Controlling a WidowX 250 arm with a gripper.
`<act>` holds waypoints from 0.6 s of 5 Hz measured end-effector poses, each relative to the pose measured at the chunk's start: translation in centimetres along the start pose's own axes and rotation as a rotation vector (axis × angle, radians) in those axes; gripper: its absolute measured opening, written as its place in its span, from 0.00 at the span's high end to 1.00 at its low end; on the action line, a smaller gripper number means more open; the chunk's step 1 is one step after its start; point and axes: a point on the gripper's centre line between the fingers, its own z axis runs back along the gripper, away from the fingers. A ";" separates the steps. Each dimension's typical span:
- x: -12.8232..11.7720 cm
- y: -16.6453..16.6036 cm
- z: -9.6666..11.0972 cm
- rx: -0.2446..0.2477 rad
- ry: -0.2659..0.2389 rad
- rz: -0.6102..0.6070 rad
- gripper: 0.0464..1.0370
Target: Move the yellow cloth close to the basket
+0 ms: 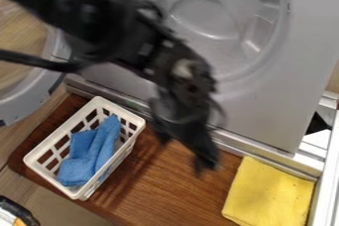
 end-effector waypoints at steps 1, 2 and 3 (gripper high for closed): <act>1.0 -3.0 -2.8 -0.012 0.009 -0.043 0.04; 2.3 -4.6 -4.5 -0.004 0.002 -0.035 0.04; 3.2 -6.4 -6.2 -0.005 0.012 -0.024 0.04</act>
